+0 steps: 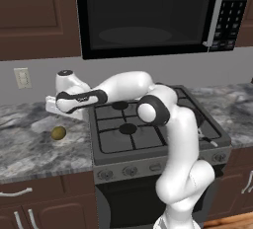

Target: Put the potato and potato in the pan. Then turn on the front right burner and set the heat to medium.

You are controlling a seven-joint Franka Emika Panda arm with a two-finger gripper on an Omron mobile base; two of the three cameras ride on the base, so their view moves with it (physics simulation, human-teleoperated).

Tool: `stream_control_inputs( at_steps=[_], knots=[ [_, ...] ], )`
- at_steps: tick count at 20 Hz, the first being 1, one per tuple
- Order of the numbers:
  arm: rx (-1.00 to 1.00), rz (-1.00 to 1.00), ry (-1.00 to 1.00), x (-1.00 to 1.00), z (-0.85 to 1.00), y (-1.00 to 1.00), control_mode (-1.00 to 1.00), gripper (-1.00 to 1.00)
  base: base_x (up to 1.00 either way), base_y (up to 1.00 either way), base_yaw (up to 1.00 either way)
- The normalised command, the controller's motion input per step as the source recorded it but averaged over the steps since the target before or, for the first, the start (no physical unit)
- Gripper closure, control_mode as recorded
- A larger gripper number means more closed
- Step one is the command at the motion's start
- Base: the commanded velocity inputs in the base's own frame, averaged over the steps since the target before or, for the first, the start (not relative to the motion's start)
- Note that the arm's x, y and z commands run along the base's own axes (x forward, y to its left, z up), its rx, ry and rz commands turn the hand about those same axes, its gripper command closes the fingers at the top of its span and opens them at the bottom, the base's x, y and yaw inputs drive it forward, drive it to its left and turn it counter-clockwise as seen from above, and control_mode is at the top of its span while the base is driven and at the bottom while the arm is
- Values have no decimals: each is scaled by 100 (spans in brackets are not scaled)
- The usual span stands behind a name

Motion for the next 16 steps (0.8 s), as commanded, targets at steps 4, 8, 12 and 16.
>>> stream_control_inputs(
  at_steps=[4,8,12,16],
  knots=[
    [0,0,0,22,-18,16,-100,-100,0,0,0],
    [0,0,0,6,-12,24,-100,-100,0,0,0],
    [0,0,0,0,-1,8,-100,-100,0,0,0],
    [0,0,0,0,-16,0,-100,-100,0,0,0]
  ],
)
